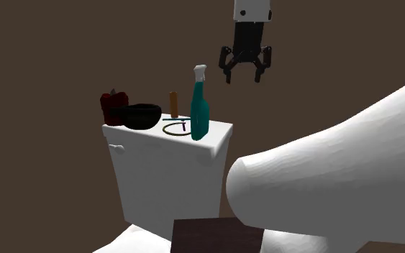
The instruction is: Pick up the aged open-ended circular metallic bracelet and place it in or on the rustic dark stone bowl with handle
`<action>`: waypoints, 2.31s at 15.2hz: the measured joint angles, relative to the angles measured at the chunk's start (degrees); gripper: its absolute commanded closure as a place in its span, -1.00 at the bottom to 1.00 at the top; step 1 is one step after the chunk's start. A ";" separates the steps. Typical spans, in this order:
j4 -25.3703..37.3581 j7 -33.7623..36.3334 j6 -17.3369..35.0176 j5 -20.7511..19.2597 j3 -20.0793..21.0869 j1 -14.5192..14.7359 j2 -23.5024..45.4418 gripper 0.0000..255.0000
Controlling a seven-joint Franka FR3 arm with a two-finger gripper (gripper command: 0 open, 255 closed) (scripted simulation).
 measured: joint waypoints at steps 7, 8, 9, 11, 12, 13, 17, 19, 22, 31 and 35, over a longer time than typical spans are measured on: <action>2.87 2.23 2.73 1.32 3.52 1.45 9.70 -1.00; 3.83 2.78 3.17 1.51 4.29 1.73 11.87 -1.00; 4.21 3.21 3.78 1.69 4.93 1.99 13.69 -1.00; 6.16 4.17 4.74 1.87 6.32 2.45 18.24 -1.00; 7.52 4.54 5.17 1.82 6.90 2.59 20.82 -1.00; 8.82 4.89 5.44 1.79 7.40 2.76 23.01 -1.00; 12.75 7.11 7.04 1.47 9.98 3.87 31.98 -1.00; 15.01 8.60 7.54 1.14 11.34 4.66 36.54 -1.00; 15.60 8.96 8.28 0.90 11.76 4.93 38.85 -1.00; 11.84 9.14 13.13 0.76 11.98 5.08 40.08 -1.00; 11.80 9.16 13.18 0.76 11.99 5.09 40.09 1.00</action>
